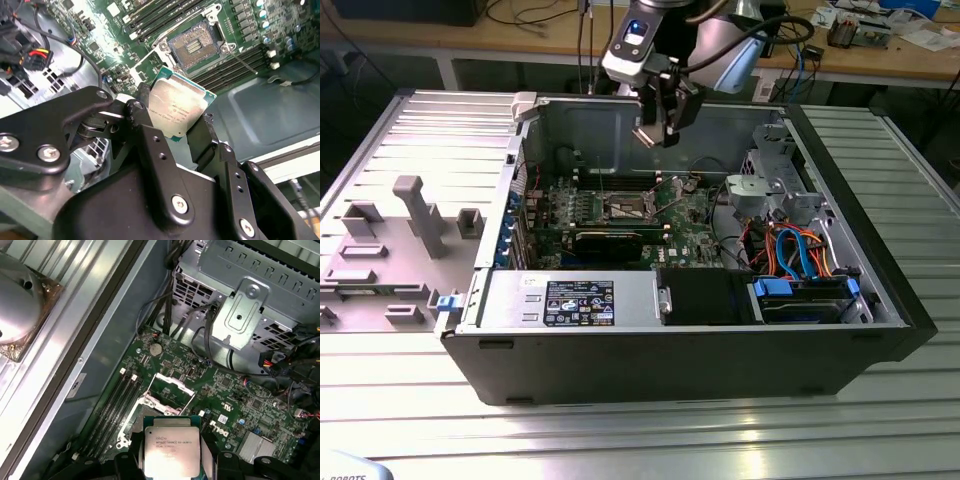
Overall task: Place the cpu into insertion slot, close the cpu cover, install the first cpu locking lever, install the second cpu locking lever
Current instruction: 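Place the cpu into insertion slot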
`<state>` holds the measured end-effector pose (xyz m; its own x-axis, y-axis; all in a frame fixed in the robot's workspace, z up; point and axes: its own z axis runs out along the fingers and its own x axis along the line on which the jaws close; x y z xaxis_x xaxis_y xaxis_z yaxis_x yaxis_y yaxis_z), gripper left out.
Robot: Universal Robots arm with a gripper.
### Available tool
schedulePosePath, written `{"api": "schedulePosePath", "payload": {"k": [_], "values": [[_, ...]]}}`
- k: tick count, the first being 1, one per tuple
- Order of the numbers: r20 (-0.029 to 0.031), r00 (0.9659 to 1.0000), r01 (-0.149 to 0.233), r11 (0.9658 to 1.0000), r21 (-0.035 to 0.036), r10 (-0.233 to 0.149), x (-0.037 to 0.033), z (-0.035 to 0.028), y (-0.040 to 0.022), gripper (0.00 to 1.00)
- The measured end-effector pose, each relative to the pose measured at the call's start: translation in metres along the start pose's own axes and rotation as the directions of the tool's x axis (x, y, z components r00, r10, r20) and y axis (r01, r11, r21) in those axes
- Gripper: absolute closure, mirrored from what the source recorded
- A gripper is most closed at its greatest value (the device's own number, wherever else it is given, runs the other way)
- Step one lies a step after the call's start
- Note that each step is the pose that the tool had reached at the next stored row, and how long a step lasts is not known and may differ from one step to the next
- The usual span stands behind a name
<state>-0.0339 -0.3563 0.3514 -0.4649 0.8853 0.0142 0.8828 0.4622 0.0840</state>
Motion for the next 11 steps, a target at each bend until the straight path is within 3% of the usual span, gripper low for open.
{"api": "schedulePosePath", "payload": {"k": [4, 11], "values": [[0.0033, 0.9992, -0.039, 0.9992, -0.0005, 0.039, 0.0, 0.0006, -0.0001, 0.46], [0.0037, 0.999, -0.044, 0.999, -0.0007, 0.044, 0.0, 0.0007, -0.0001, 0.46]]}}
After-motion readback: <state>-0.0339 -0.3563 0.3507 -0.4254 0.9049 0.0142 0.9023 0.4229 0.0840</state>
